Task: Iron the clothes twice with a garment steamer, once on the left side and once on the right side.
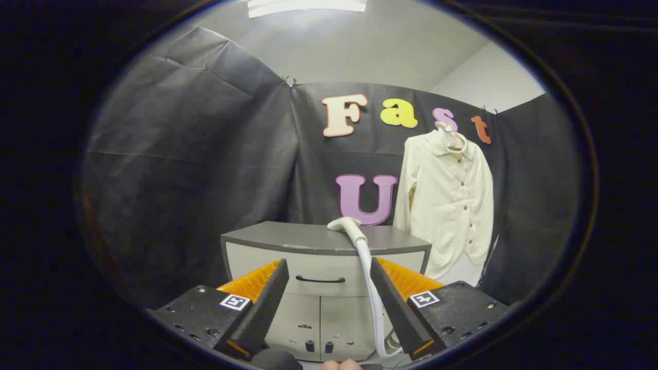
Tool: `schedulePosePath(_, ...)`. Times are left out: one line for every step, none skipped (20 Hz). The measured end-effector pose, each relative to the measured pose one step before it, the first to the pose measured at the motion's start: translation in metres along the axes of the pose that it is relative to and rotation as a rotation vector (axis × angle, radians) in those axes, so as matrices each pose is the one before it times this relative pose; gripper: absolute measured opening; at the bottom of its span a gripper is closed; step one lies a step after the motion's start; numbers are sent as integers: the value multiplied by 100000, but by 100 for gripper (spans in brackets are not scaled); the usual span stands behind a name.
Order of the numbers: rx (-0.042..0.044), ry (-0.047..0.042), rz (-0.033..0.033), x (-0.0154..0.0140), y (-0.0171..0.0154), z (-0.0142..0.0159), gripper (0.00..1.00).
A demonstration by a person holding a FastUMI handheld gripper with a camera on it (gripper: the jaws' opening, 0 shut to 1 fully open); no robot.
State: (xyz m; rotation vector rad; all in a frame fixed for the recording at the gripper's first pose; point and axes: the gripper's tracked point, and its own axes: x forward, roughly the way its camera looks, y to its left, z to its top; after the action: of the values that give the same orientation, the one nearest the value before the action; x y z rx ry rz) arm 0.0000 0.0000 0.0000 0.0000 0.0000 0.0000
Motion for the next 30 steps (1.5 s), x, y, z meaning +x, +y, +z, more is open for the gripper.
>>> schedulePosePath(-182, 365, 322, 46, 106, -41, 97)
schedulePosePath(-58, 8, 83, -33, 19, -15, 97)
schedulePosePath(-87, 107, 85, -30, 76, -24, 97)
schedulePosePath(-41, 343, 345, -8, 83, -108, 97)
schedulePosePath(370, 211, 94, 42, 52, -194, 97)
schedulePosePath(625, -13, 47, -14, -19, -9, 97)
schedulePosePath(282, 529, 7, 108, -37, -188, 97)
schedulePosePath(63, 481, 21, 68, -60, -76, 97)
schedulePosePath(-11, 14, -204, -50, -72, -2, 97)
schedulePosePath(199, -260, -456, -55, -96, -19, 97)
schedulePosePath(200, 260, 8, 121, 2, -55, 97)
schedulePosePath(132, 361, 306, 115, 56, -135, 97)
schedulePosePath(-227, -254, -68, 54, -9, 95, 97)
schedulePosePath(-318, -74, -608, 47, -255, -33, 97)
schedulePosePath(-60, 437, -234, 126, -83, -134, 97)
schedulePosePath(325, 507, 199, 183, 40, -106, 97)
schedulePosePath(626, -118, 220, 55, 52, -31, 97)
schedulePosePath(606, -383, -128, 238, -103, 180, 97)
schedulePosePath(90, 325, -115, 340, -141, 35, 97)
schedulePosePath(450, 558, 339, 552, -33, -31, 97)
schedulePosePath(708, 192, 570, 459, -3, 103, 97)
schedulePosePath(530, -79, 514, 621, 29, 295, 97)
schedulePosePath(72, 265, -10, 692, -144, 207, 97)
schedulePosePath(-62, 787, 547, 837, -201, -37, 97)
schedulePosePath(300, 1068, 58, 1029, -264, 58, 97)
schedulePosePath(371, 294, 121, 586, -216, 33, 97)
schedulePosePath(198, 481, -144, 956, -326, 77, 97)
schedulePosePath(-577, 405, -636, 945, -503, 158, 97)
schedulePosePath(-478, -166, -319, 926, -387, 162, 97)
schedulePosePath(-560, 204, -212, 1095, -389, 214, 97)
